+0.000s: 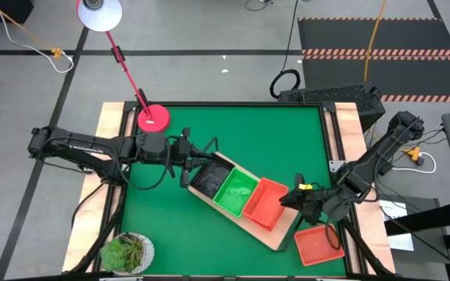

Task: Stack baskets on shelf by color
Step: Stack the top orange bin on the orange bin on the shelf, then stack the orange bin on the orange bin on the shelf

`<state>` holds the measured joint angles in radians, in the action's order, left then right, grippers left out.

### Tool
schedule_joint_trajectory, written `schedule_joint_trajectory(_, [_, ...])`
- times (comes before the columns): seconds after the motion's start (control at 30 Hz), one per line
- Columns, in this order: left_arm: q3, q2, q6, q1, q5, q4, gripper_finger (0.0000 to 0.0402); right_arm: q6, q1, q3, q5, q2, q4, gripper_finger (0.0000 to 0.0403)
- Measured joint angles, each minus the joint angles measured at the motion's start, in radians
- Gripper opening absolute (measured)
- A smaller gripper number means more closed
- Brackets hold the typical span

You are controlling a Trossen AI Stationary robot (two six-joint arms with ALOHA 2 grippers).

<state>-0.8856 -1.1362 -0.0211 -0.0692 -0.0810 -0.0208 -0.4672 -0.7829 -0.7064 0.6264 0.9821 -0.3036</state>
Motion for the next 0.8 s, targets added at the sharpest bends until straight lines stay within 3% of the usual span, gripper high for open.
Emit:
schedule_joint_trajectory(0.3, [0.000, 0.000, 0.000, 0.000, 0.000, 0.001, 0.0058, -0.009, -0.022, 0.002, -0.016, -0.076, 0.041, 0.0132])
schedule_joint_trajectory(0.57, [0.000, 0.000, 0.011, 0.000, 0.000, 0.003, 0.0058, 0.017, -0.028, -0.004, 0.046, -0.134, 0.233, 0.0131])
schedule_joint_trajectory(0.67, [0.000, 0.000, 0.014, 0.000, 0.000, 0.004, 0.0058, 0.101, -0.047, -0.058, 0.114, -0.126, 0.234, 0.0129])
schedule_joint_trajectory(0.8, [0.000, 0.000, 0.017, 0.000, 0.000, 0.026, 0.0058, 0.289, -0.084, -0.182, 0.163, -0.065, 0.078, 0.0129])
